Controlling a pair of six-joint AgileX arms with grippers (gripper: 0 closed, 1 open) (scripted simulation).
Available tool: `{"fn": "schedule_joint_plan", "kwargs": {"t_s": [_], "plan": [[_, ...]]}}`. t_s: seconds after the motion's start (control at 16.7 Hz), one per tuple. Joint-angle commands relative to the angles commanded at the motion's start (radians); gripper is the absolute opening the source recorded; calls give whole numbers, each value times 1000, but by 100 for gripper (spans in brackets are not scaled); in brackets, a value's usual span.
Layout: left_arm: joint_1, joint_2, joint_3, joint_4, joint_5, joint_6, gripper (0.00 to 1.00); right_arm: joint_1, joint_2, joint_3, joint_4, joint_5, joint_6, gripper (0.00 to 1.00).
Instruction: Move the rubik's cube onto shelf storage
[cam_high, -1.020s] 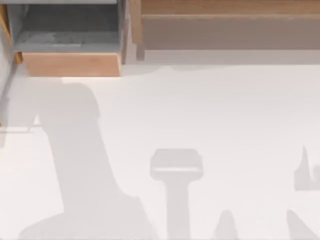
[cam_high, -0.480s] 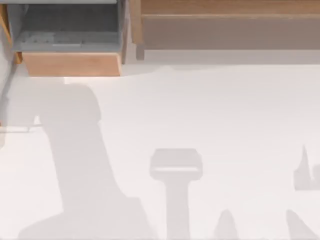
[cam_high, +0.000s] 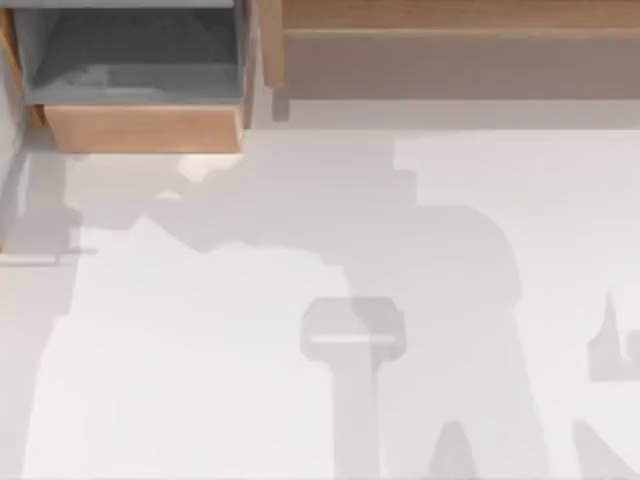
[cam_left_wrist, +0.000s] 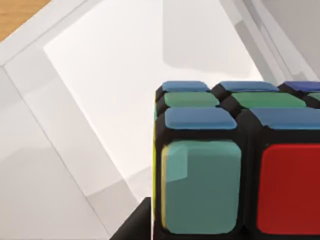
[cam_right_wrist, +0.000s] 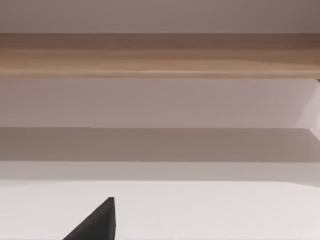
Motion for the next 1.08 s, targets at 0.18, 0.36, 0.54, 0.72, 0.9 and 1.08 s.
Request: {"fn": "schedule_joint_plan", "kwargs": {"t_s": [0.18, 0.36, 0.54, 0.72, 0.9, 1.08], "plan": [[-212, -117, -237, 150, -123, -24, 0, 0, 0, 0, 0, 0, 0, 100], [-442, -186, -448, 369, -242, -56, 0, 0, 0, 0, 0, 0, 0, 100], [-659, -212, -623, 633, -355, -99, 0, 0, 0, 0, 0, 0, 0, 100], [-834, -197, -755, 919, -453, -155, 0, 0, 0, 0, 0, 0, 0, 100], [-954, -154, -833, 1212, -531, -222, 0, 0, 0, 0, 0, 0, 0, 100], [-1016, -95, -865, 1493, -586, -294, 0, 0, 0, 0, 0, 0, 0, 100]]}}
